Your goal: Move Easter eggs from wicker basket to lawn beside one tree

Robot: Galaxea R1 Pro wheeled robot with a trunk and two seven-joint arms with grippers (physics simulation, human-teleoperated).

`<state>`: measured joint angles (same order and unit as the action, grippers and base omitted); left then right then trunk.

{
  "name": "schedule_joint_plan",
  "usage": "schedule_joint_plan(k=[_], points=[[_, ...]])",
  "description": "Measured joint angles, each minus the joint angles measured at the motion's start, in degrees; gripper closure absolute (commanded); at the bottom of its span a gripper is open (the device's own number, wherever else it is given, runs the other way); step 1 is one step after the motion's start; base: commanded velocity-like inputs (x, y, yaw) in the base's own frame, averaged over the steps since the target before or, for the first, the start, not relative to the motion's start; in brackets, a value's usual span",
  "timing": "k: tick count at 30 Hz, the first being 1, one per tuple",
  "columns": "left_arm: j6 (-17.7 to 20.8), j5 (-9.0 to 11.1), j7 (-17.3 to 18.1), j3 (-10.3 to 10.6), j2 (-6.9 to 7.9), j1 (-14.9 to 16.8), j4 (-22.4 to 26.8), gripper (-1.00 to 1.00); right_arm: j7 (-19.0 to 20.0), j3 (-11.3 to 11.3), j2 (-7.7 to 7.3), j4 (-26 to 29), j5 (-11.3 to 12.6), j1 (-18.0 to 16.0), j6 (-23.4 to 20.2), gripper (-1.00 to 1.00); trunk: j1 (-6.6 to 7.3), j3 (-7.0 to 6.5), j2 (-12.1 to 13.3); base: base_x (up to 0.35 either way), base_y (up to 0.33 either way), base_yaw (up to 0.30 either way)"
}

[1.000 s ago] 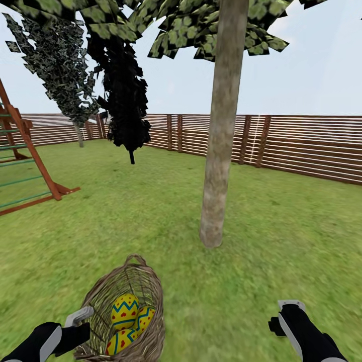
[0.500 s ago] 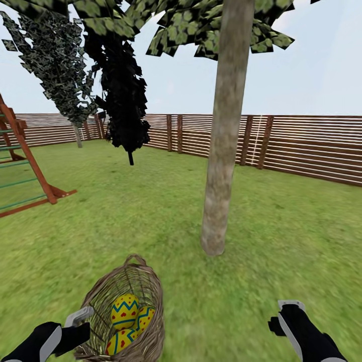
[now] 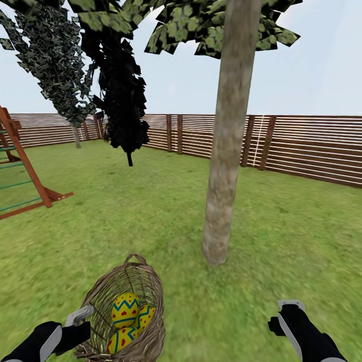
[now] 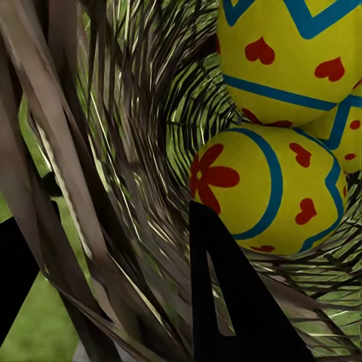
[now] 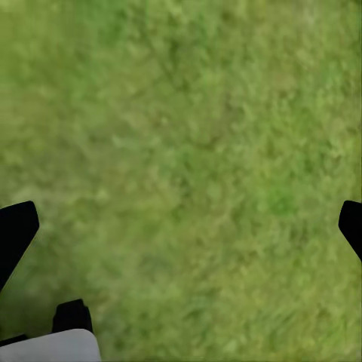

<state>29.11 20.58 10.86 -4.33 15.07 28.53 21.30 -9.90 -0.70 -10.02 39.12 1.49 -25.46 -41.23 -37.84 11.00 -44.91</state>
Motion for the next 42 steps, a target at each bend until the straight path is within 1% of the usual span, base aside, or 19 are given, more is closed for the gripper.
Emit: schedule_joint_plan(k=[2,42], points=[[-0.1,-0.1,0.1,0.1,-0.07,0.0,0.0,1.00,0.0,0.0,0.00,0.0,0.0,0.0,0.0,-1.00,-0.01,0.00,0.0,0.011,0.000,0.000],[-0.1,-0.2,0.0,0.0,-0.04,0.0,0.0,1.00,0.1,0.2,0.09,-0.1,0.2,0.0,0.0,-1.00,-8.79,7.19,-16.0,0.000,0.000,0.000]])
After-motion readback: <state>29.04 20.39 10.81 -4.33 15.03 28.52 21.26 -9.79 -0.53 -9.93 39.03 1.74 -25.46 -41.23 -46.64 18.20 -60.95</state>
